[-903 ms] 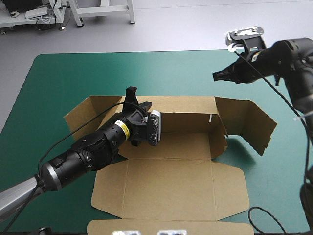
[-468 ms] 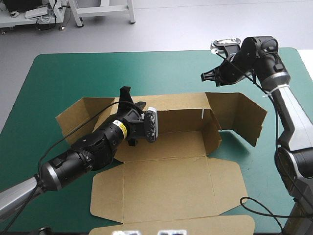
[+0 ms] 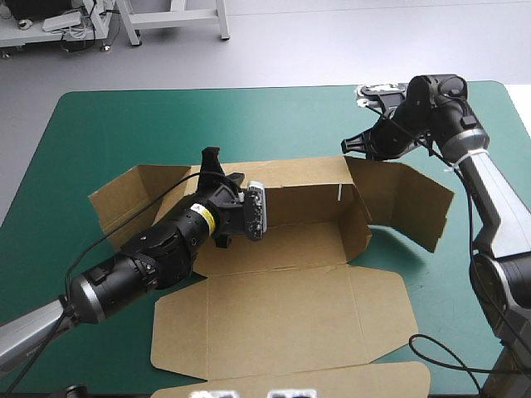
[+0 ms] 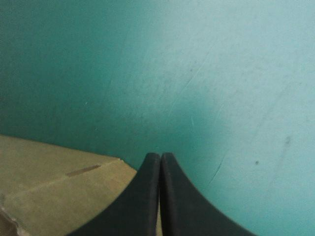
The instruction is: Fold the box
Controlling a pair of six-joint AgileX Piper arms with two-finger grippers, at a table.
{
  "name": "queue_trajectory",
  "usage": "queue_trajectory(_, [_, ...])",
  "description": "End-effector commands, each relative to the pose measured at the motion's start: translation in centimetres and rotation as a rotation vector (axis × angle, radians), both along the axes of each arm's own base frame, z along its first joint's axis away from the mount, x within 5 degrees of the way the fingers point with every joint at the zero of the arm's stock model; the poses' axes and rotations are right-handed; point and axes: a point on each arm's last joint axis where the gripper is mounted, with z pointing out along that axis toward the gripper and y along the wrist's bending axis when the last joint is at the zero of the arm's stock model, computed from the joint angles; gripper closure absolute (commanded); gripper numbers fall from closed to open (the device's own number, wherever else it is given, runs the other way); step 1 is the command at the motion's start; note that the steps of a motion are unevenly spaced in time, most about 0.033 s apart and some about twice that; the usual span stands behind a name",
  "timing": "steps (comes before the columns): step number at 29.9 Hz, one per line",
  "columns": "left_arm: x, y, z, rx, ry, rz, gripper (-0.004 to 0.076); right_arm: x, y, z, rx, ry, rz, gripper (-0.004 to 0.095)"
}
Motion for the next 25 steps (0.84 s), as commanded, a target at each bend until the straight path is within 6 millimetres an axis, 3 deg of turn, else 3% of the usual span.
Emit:
queue_trajectory(1, [-0.1,0.2,1.4,-0.023,-0.042,0.005,0.0733,-2.9,0.0,2.9,0.052,-0.057,0.060,0.0921])
queue_trajectory(8, [0.3,-0.2,0.7,-0.007,-0.025,0.006,0.0733,-5.6,0.2,3.6,0.116,-0.061,0.133,0.0921])
queue_trajectory(17, [0.4,-0.4,0.4,-0.005,-0.015,0.007,0.0733,-6.7,0.6,1.1,0.157,-0.002,0.189,0.0921])
queue_trajectory(25, [0.4,-0.4,0.4,-0.005,-0.015,0.007,0.0733,-9.4,0.4,-0.8,0.189,-0.176,0.239,0.0921])
